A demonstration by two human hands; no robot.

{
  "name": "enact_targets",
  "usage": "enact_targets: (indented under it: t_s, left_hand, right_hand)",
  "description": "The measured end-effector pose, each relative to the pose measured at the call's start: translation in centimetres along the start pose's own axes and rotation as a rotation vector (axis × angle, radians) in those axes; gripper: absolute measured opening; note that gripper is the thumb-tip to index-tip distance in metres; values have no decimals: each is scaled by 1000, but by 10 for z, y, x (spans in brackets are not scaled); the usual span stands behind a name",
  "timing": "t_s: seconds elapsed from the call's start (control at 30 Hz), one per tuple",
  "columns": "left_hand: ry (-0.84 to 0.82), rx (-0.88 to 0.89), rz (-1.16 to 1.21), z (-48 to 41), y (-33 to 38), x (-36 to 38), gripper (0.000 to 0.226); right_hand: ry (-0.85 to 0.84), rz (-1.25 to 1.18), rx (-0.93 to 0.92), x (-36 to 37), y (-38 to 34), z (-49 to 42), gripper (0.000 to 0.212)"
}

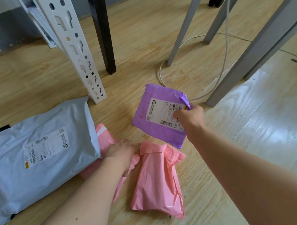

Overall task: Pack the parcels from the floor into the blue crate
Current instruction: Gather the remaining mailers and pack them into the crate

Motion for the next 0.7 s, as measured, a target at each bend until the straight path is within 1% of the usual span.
enact_targets:
  t_s: [0.1,0.2,0.27,0.33,0.5,0.63,0.7]
  left_hand:
    - [28,-16,18,2,-2,-3,45]
    - [69,-44,87,3,-8,-13,35]
    - [100,-60,125,4,-12,-23,33]
    - [110,-59,165,7,-12,-31,36]
    - [51,-38,340,20,-15,-53,44]
    - [115,-34,506,58,-19,-86,24]
    - [118,-66,611,90,-17,-110,13]
  right_hand:
    - [-23,6,-6,4,-2,0,17]
    - [-22,-26,-4,7,-6,-1,16]
    - [-33,-43,-2,7,-11,-1,15]
    - [-52,-66,3,5,-14,-2,18]
    - [-123,-128,37,2,-44,4,17]
    - [-144,-81,-7,-18,-74,30,24]
    - [-126,-45,-1,-42,-87,51,22]
Point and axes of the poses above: each hand's wrist, its own z-axis away from the middle knuckle, its own x-axis out of the palm, y = z × x, the point moved 1 cm from there along -z, towards the middle knuckle, and after that the axes turned 11 degrees about z, right-handed, at the moved point
